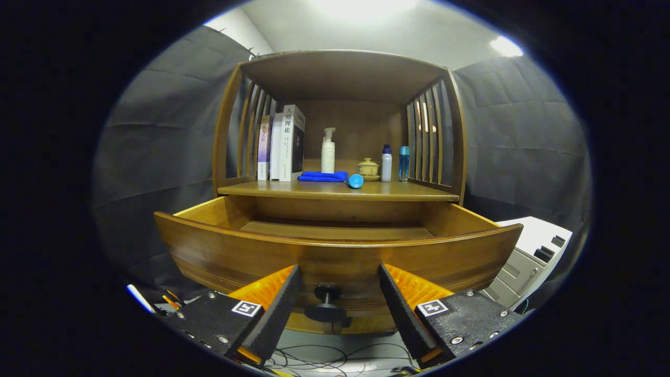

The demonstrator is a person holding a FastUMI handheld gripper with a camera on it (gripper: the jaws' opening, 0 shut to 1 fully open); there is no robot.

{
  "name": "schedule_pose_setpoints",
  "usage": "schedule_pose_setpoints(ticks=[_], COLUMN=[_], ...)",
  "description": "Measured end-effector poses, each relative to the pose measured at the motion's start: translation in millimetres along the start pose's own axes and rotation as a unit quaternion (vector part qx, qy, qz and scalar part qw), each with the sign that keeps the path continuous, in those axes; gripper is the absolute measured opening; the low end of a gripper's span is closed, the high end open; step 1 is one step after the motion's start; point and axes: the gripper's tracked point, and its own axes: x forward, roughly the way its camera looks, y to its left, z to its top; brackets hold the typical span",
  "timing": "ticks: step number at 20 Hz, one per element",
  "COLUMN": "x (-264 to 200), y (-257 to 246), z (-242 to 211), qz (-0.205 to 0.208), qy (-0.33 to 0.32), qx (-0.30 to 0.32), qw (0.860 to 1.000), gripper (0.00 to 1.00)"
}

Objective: Pull open the drawer, take out the items inside it, and place them on the countertop above the cabinet.

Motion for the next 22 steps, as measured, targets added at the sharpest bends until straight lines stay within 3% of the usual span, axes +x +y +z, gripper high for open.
schedule_pose_setpoints(ticks=[11, 22], x=[16.5, 86.2], y=[-1.6, -3.0], z=[5.9, 18.1], qz=[0.009, 0.008], qy=[-0.009, 0.007], qx=[-0.008, -0.011], qw=[1.000, 1.000], gripper=[0.95, 0.95])
